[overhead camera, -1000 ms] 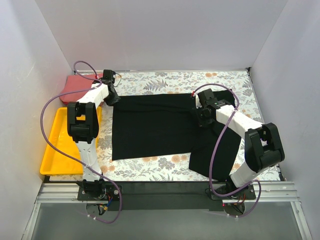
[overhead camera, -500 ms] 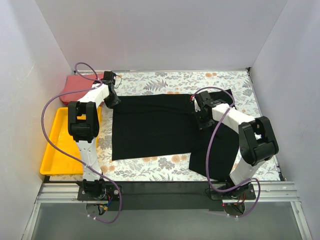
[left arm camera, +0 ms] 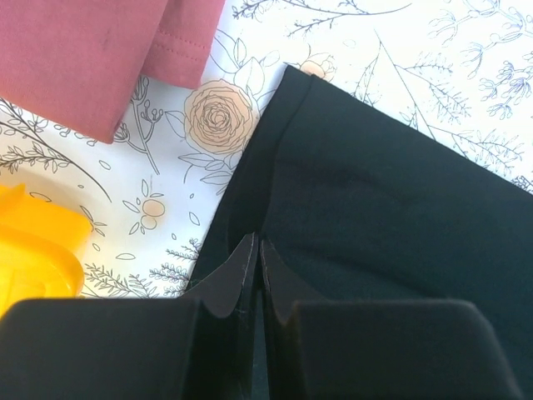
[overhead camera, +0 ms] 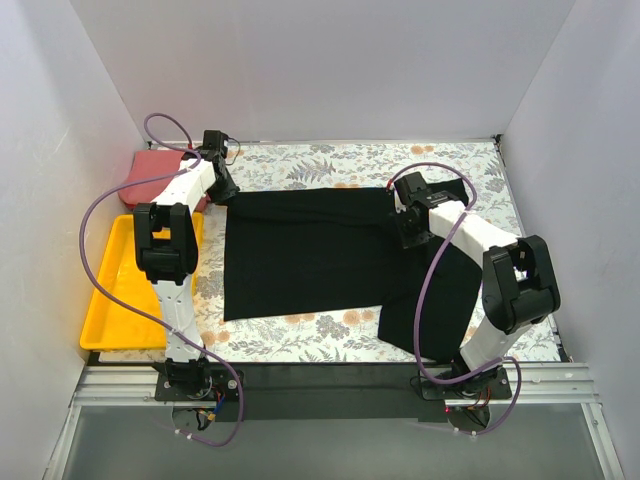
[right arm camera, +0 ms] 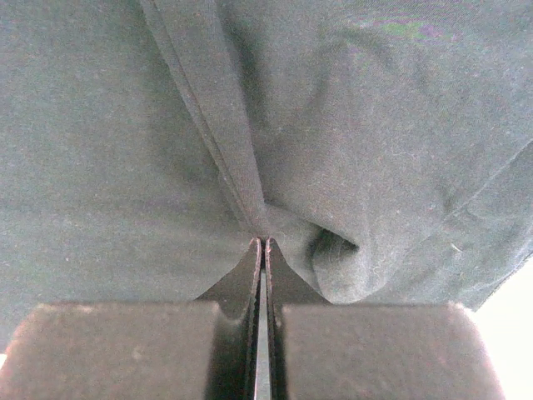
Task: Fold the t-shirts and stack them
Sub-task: Fold the tshirt
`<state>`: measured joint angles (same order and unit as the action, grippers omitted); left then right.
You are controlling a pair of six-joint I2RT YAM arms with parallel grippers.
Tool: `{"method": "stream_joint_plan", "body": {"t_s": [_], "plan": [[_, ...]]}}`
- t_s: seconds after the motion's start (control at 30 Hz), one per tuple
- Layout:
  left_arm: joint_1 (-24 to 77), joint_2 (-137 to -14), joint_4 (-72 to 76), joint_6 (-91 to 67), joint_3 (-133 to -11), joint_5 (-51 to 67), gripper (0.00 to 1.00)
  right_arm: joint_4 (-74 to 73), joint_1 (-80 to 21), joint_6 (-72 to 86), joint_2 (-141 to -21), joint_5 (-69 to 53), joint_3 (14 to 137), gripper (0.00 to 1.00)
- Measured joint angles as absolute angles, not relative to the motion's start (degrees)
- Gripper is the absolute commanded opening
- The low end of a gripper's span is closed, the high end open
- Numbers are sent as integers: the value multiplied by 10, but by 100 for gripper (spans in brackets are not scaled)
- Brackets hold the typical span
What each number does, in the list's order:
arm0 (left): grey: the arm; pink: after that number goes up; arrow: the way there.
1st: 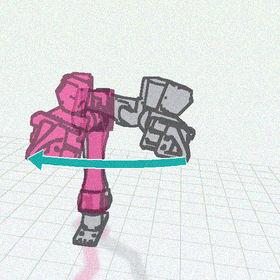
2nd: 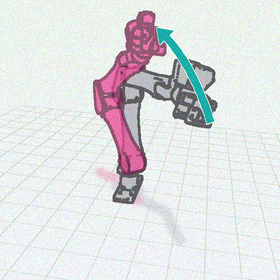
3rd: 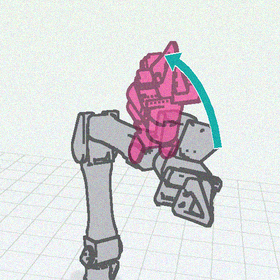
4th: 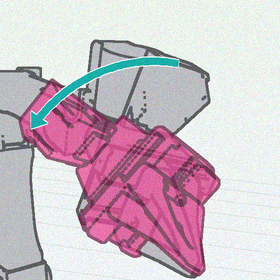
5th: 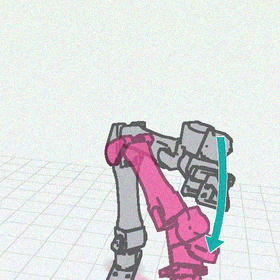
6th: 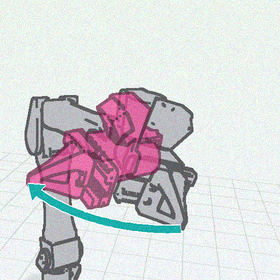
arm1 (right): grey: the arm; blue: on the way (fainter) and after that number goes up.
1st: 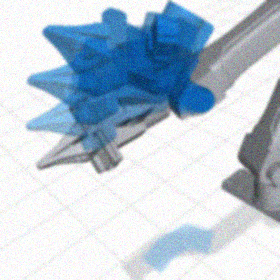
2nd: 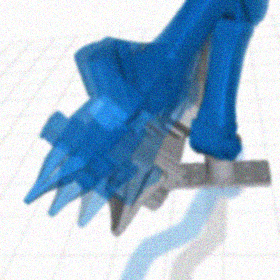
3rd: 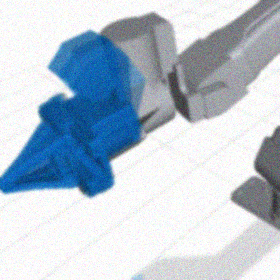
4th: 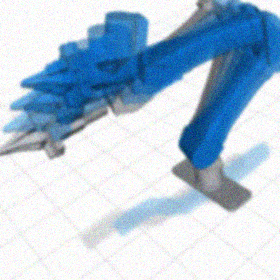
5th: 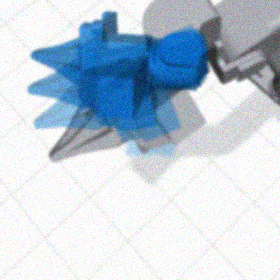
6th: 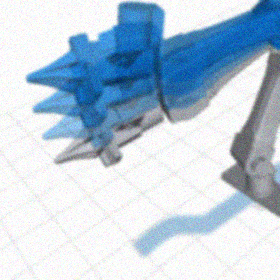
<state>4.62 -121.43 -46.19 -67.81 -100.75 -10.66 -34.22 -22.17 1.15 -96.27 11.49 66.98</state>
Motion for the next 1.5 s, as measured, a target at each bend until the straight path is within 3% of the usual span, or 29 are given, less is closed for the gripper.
{"method": "stream_joint_plan", "body": {"t_s": [0.8, 1.07, 1.17, 1.27, 1.3, 1.33, 1.4, 1.5], "plan": [[35, -1214, -482, -681, -1043, -81, 3, -356, -210, 11, -957, 117, 696, 1], [34, -1207, -460, -686, -977, -64, 11, -361, -210, 11, -957, 104, 696, 5], [33, -1207, -451, -690, -923, -55, 20, -361, -210, 11, -957, 95, 692, 18], [32, -1194, -432, -696, -893, -45, 41, -364, -209, 14, -957, 86, 688, 42], [31, -1190, -430, -696, -889, -44, 51, -365, -209, 16, -957, 82, 688, 46], [31, -1189, -429, -699, -888, -44, 55, -365, -207, 17, -957, 77, 688, 49], [31, -1189, -429, -701, -888, -43, 59, -366, -200, 19, -957, 68, 692, 54], [31, -1189, -429, -705, -899, -44, 58, -363, -175, 28, -958, 50, 710, 53]]}}
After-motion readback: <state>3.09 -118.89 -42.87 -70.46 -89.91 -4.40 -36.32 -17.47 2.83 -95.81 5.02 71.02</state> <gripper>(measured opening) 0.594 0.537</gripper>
